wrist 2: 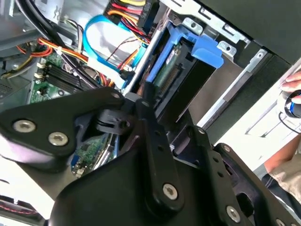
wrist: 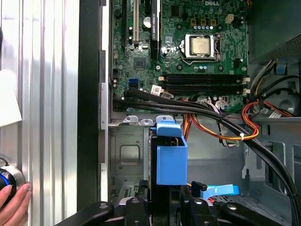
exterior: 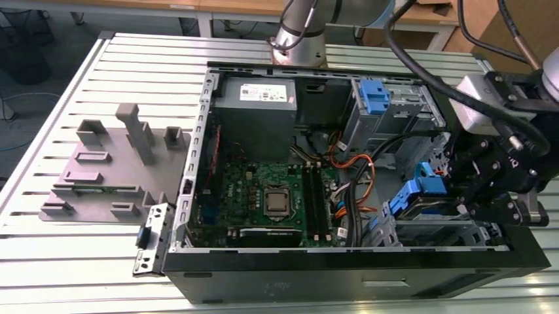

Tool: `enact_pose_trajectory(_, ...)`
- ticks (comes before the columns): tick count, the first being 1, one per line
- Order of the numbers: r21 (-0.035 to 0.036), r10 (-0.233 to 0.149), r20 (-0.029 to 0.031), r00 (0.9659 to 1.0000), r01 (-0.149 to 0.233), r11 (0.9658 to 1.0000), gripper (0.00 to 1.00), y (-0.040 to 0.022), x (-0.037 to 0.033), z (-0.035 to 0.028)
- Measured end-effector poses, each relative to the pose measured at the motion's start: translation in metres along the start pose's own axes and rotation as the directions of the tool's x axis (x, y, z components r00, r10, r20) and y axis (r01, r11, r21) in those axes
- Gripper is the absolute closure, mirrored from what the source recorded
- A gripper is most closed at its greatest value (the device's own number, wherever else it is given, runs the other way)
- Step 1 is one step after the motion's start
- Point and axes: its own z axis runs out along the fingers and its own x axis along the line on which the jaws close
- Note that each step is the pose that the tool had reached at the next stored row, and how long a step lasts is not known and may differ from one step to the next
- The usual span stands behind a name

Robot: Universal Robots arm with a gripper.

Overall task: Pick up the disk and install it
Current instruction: 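Insert the disk into the insertion slot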

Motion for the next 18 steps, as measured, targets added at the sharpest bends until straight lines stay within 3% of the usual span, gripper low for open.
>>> enact_pose_trajectory(2, -0.0001, 0.0, -0.0013, 1.0, 0.0, 1.0, 0.58, 0.0, -0.0001, -0.0007)
enact_pose_trajectory(10, -0.0001, 0.0, -0.002, 1.0, 0.0, 1.0, 0.58, 0.0, -0.0002, -0.0011)
enact_pose_trajectory(13, 0.0, 0.0, -0.0022, 1.0, 0.0, 1.0, 0.51, 0.0, -0.0002, -0.0011)
enact_pose_trajectory(14, 0.0, 0.0, -0.002, 1.0, 0.0, 1.0, 0.45, 0.0, -0.0002, -0.001)
enact_pose_trajectory(18, 0.0, 0.0, -0.0018, 1.0, 0.0, 1.0, 0.45, 0.0002, -0.0002, -0.001)
